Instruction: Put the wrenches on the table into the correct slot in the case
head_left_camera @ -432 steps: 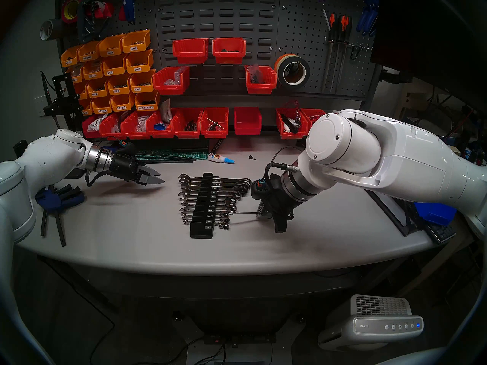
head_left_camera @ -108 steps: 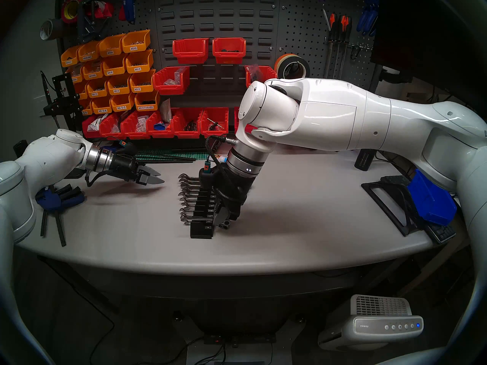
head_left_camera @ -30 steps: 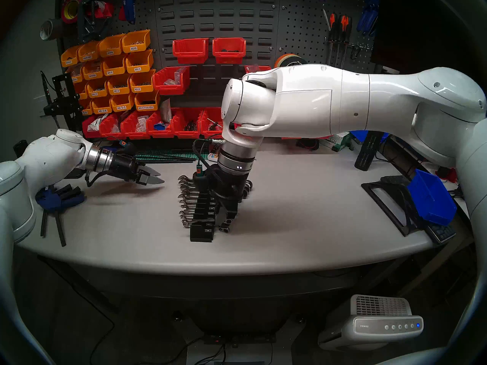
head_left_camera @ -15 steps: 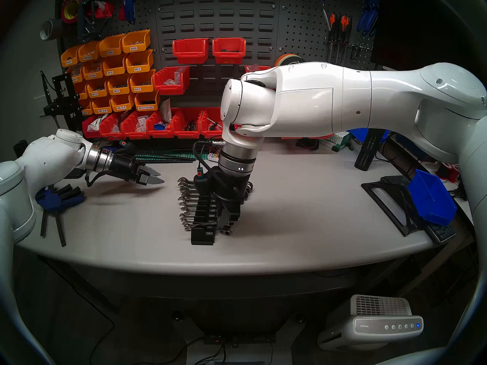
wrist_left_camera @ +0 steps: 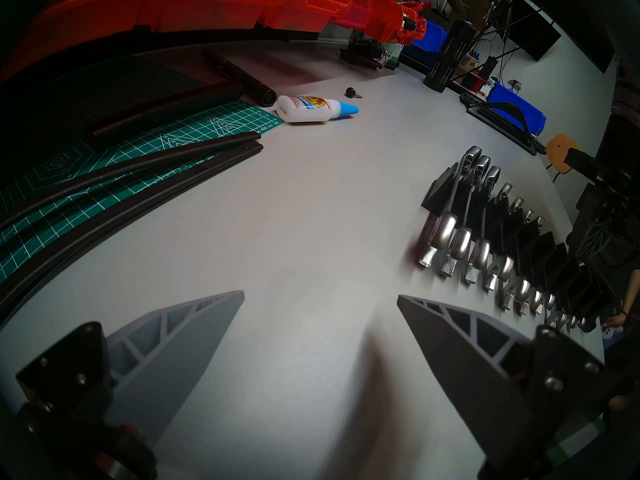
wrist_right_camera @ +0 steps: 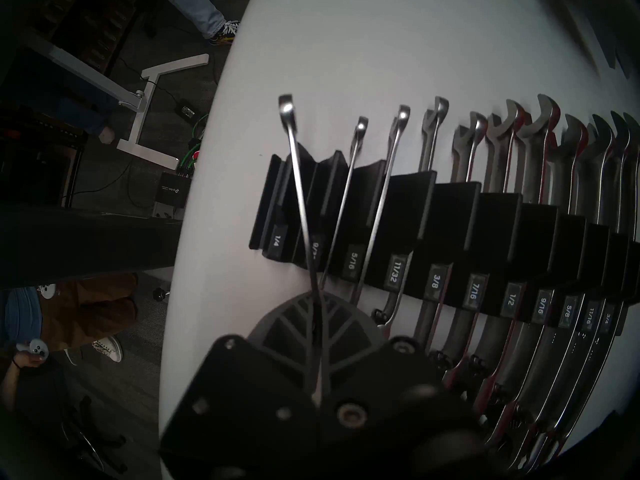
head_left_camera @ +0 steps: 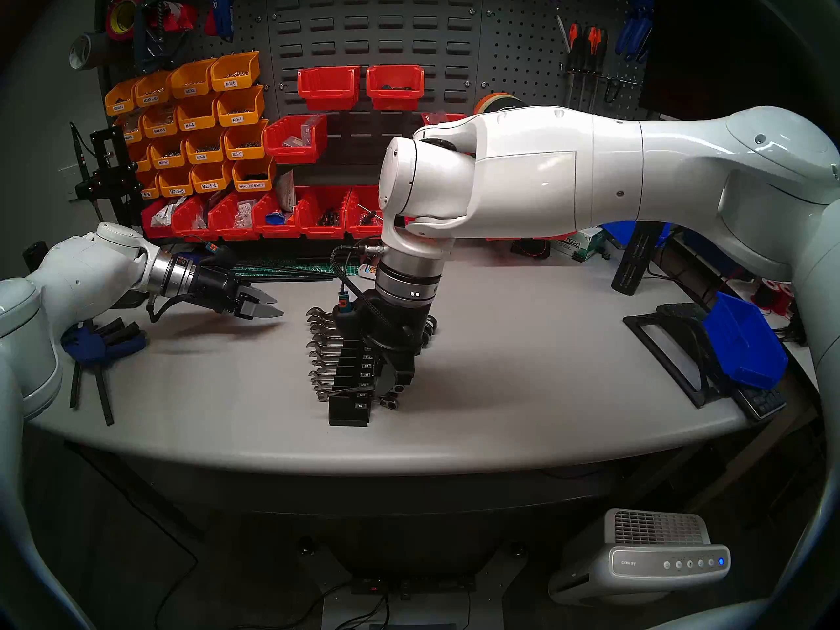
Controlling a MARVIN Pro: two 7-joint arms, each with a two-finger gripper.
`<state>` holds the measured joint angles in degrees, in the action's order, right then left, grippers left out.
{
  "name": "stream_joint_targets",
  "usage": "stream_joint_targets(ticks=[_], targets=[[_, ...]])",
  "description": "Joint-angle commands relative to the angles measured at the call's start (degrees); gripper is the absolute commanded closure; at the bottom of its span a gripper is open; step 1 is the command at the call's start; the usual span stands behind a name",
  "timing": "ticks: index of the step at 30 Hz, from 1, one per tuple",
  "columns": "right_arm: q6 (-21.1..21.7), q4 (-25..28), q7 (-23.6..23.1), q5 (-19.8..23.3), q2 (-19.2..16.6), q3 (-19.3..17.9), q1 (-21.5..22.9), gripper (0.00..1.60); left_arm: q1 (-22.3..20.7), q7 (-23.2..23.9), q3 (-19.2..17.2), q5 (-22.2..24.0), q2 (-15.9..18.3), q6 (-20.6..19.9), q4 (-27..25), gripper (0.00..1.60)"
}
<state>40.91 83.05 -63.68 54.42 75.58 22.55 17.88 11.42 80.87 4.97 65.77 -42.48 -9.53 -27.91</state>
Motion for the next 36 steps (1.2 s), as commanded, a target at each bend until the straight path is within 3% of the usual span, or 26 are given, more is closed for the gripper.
stream_joint_targets(ticks=[1,4,5,9,12,36], targets=[[0.2,0.3,-0.4,-0.1,-0.1,-0.2,1.0,1.6,-1.6,0.1,-0.6,0.1,-0.1,0.1,0.1,0.0],[0.3,0.2,-0.5,-0.1,0.0,-0.1,1.1,1.6,-1.6,0.1,-0.6,0.1,-0.1,0.1,0.1,0.0],[0.3,0.3,-0.5,-0.1,0.0,-0.1,1.1,1.5,-1.6,0.1,-0.6,0.1,-0.1,0.1,0.1,0.0],[0.3,0.4,-0.3,-0.3,0.1,0.0,1.2,1.51,-1.6,0.1,-0.6,0.1,-0.1,0.1,0.1,0.0],[0.4,0.5,-0.3,-0.5,0.2,0.2,1.4,1.6,-1.6,0.1,-0.6,0.1,-0.1,0.1,0.1,0.0],[-3.8,4.3,3.6,-3.2,-2.6,-0.2,1.0,1.6,-1.6,0.1,-0.6,0.1,-0.1,0.1,0.1,0.0]])
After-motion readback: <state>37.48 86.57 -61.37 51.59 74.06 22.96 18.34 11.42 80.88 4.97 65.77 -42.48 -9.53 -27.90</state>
